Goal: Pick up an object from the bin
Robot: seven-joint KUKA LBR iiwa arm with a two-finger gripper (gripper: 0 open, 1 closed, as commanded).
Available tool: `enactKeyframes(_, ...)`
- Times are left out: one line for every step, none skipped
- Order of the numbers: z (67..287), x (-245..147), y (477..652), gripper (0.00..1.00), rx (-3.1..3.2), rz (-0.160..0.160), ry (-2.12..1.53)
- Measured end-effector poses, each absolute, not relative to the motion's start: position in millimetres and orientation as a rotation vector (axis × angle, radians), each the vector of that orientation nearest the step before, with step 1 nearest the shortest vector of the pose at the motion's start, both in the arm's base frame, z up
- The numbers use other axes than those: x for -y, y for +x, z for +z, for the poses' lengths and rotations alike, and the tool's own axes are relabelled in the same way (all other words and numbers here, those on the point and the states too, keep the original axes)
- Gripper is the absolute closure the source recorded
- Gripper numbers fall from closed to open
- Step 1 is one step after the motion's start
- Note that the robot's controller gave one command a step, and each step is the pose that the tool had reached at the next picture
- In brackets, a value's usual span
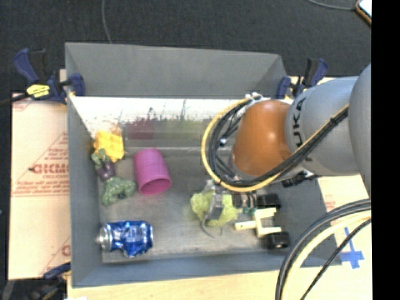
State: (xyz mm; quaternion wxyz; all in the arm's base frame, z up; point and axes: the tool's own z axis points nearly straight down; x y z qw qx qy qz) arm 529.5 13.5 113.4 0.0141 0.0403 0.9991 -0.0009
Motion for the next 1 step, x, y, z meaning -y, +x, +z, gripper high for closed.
enactKeyframes(113.4,-13.4,529.5,1.0,-3.111,-0.003,0.126)
